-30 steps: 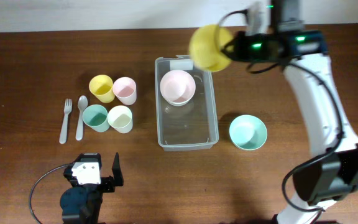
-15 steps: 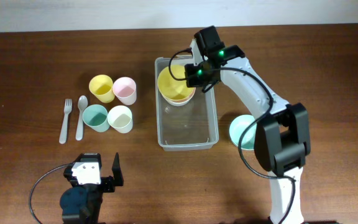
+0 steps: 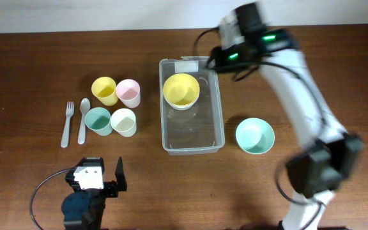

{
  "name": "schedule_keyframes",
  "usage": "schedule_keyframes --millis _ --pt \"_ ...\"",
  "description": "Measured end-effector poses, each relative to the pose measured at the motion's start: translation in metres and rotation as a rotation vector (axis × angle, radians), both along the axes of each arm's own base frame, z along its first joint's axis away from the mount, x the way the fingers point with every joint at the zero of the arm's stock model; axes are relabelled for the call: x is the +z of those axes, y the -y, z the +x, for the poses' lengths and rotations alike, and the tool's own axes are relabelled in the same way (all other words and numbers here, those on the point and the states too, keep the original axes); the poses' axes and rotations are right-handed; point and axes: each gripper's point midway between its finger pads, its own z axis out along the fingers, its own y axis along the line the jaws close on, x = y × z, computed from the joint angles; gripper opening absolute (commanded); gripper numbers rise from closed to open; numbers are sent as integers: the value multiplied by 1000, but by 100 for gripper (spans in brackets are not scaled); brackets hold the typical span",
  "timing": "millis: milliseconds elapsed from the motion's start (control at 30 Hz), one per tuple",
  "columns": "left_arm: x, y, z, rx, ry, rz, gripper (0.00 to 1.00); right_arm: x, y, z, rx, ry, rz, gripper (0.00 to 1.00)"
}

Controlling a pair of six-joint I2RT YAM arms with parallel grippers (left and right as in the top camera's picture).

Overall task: Pack container
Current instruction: 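Carry the yellow bowl into the container onto the stacked bowls, then move the right gripper to the green bowl and grasp its rim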

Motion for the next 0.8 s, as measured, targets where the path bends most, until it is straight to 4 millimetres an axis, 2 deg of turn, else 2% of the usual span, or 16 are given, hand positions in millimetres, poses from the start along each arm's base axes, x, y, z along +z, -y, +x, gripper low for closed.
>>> schedule_keyframes --millis 33,100,167,233,333,467,667,800 --pt "0 0 0 0 0 0 100 28 23 -8 -44 29 7 45" --pt "0 0 0 0 0 0 100 57 59 -27 -123 24 9 48" --pt "0 0 0 0 0 0 100 65 96 -53 -209 -48 1 54" --pt "0 0 0 0 0 0 100 54 120 -68 -278 -140 -18 57" --pt "0 0 0 0 0 0 100 15 148 -84 -361 -289 -68 58" --pt "0 0 0 0 0 0 100 -39 168 -108 -420 -477 -106 58" --pt "0 0 0 0 0 0 100 -123 176 -152 -451 -687 -122 58" --pt "0 0 0 0 -1 0 100 -169 170 -164 -444 -705 -94 57"
